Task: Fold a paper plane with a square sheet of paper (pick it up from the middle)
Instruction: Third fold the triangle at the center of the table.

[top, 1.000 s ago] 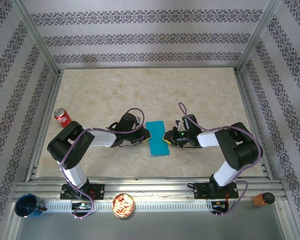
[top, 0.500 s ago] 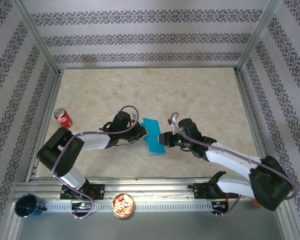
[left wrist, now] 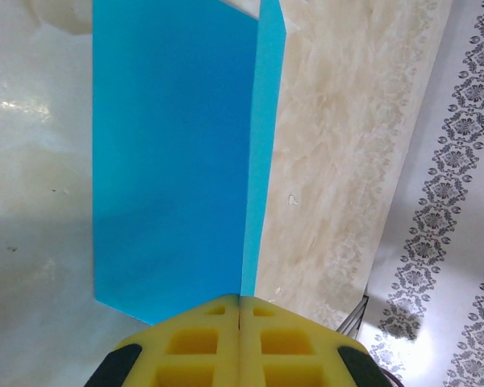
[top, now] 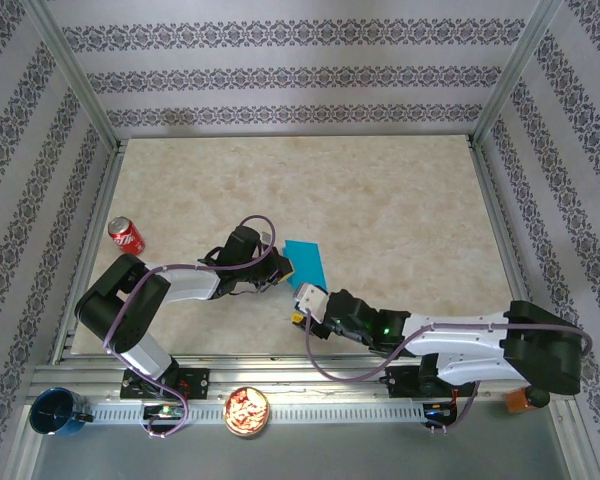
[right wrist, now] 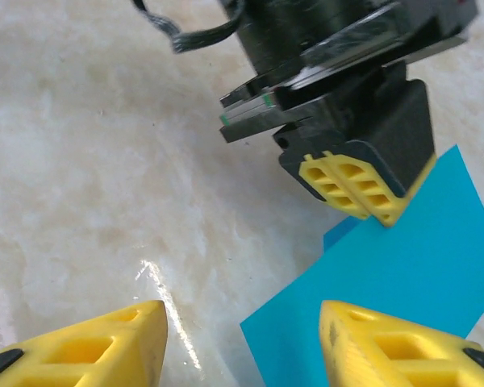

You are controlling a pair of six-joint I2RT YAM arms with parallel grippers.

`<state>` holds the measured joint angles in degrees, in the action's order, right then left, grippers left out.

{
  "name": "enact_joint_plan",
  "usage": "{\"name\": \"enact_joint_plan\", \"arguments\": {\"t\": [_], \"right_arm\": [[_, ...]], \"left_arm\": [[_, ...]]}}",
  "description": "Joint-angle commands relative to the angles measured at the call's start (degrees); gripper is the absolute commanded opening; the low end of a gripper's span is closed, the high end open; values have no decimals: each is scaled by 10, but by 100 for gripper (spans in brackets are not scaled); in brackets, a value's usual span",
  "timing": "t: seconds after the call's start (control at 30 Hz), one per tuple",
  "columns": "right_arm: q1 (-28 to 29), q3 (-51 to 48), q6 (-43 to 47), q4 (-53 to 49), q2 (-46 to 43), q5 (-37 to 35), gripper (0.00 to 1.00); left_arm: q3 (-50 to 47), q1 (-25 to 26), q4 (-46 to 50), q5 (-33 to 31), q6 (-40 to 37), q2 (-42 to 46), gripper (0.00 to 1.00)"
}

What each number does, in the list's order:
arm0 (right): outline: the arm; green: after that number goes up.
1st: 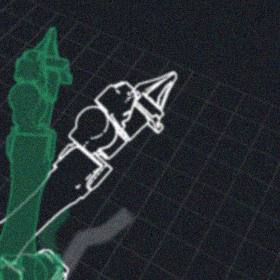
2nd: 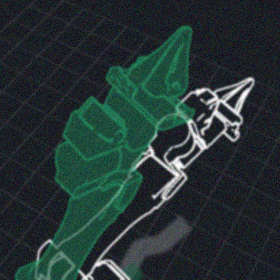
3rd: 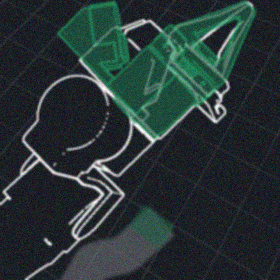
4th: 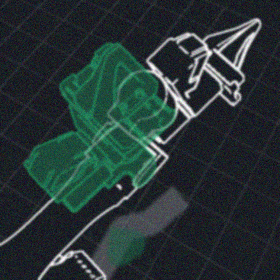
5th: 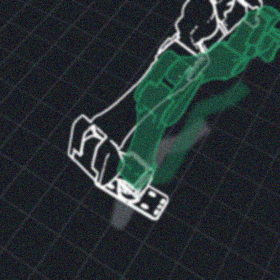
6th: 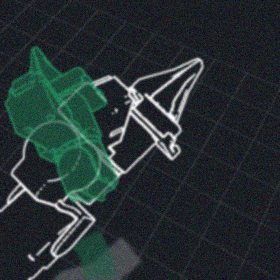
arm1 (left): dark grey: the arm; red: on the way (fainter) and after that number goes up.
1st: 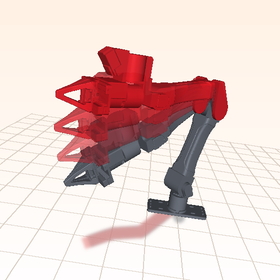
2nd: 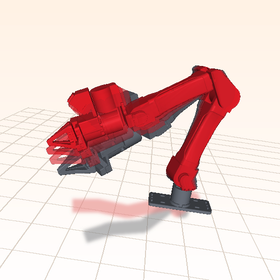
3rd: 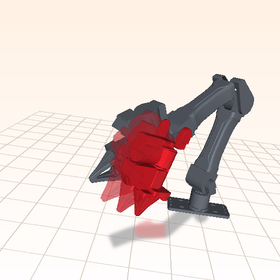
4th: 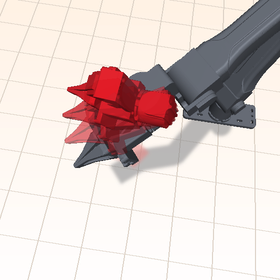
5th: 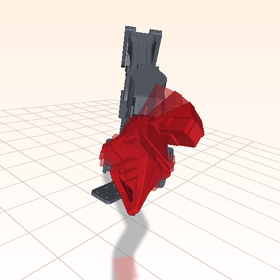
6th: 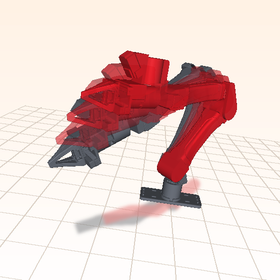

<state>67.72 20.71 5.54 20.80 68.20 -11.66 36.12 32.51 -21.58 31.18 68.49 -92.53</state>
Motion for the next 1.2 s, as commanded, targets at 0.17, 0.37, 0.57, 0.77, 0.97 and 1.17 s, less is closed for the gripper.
{"name": "enact_joint_plan", "arguments": {"t": [0.17,0.37,0.57,0.77,0.97,1.17], "right_arm": [[40,11,90,43,73,-172,55],[45,22,100,60,120,-193,55],[47,21,96,80,131,-201,46],[47,9,81,85,121,-194,35],[47,0,58,86,110,-194,26],[43,-7,45,87,107,-188,18]], "left_arm": [[-2,-6,-27,9,10,-2,3],[0,-6,-22,9,7,-1,3],[0,-6,-18,6,5,2,3],[4,-6,-9,2,-1,2,3],[7,-6,2,-1,-8,6,3],[9,-6,12,-7,-12,12,3]]}}
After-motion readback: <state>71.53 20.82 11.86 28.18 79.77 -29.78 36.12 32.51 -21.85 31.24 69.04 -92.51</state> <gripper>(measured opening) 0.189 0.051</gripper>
